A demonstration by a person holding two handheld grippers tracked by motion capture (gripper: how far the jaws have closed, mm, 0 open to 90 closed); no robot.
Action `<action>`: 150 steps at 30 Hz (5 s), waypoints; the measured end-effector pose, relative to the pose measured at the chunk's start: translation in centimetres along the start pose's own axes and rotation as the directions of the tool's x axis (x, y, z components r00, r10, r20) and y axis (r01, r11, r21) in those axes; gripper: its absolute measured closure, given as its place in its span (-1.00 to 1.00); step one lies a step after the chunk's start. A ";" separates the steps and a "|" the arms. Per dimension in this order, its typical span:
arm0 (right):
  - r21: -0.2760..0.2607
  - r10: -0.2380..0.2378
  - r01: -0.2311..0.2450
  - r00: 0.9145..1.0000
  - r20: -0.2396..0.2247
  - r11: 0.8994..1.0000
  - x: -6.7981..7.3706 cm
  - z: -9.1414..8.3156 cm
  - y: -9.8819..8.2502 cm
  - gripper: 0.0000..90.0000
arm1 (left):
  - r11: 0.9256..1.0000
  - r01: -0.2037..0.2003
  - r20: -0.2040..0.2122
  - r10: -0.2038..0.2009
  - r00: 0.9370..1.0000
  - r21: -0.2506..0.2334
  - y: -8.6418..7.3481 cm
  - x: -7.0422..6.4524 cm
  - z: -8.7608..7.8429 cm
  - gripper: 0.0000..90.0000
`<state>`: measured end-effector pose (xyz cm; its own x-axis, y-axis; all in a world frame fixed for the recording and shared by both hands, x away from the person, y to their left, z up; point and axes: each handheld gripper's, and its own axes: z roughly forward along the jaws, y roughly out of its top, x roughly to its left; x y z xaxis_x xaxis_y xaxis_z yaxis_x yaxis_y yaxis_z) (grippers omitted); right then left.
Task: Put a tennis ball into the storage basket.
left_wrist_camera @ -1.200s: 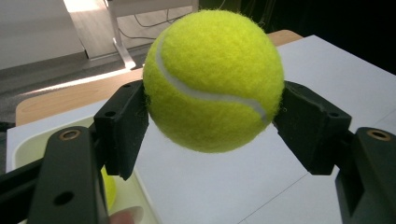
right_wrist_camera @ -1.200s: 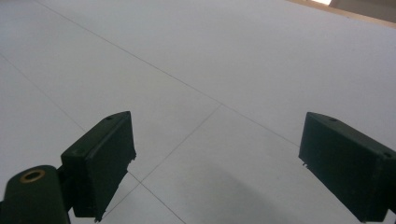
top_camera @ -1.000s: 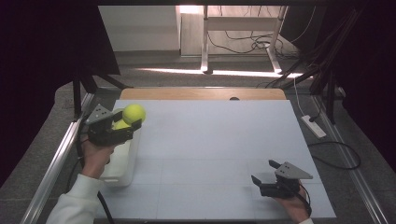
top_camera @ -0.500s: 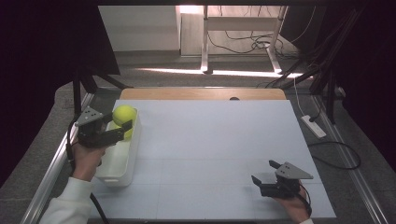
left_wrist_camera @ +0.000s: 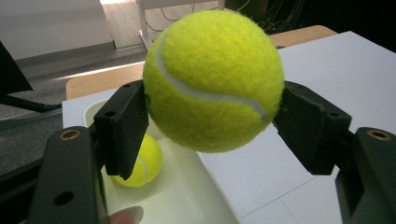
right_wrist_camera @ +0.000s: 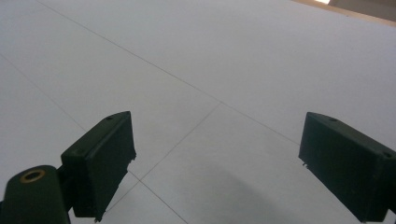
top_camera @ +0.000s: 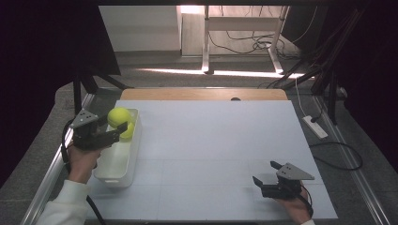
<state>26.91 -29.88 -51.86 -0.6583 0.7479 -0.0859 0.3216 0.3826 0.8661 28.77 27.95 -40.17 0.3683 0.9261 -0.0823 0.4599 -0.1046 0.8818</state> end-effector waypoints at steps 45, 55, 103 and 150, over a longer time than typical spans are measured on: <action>0.005 0.006 -0.006 1.000 0.013 1.000 0.0 -0.5 -0.2 -0.78 | 0.983 0.033 -0.043 -0.025 0.999 0.178 -3.2 2.4 2.0 -0.37; 0.005 0.005 -0.005 1.000 0.013 1.000 0.1 -0.5 -0.2 -0.78 | 0.974 0.038 -0.037 -0.030 0.999 0.224 -3.5 2.4 2.5 -0.38; 0.004 0.001 -0.001 1.000 0.010 1.000 0.1 -0.4 -0.2 -0.78 | 0.970 0.054 0.017 -0.060 0.998 0.239 -3.6 2.0 2.8 -0.77; -0.003 0.005 -0.005 1.000 0.019 1.000 0.1 -0.8 -0.3 -0.78 | 0.996 -0.092 0.306 0.090 0.948 -0.007 -3.7 -7.5 1.2 -0.80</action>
<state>26.21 -30.39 -51.67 -0.6439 0.7597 -0.0910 0.3224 0.3772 0.8682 25.24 20.93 -43.31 0.6376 0.7575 -0.1406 0.4183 -0.1871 0.8888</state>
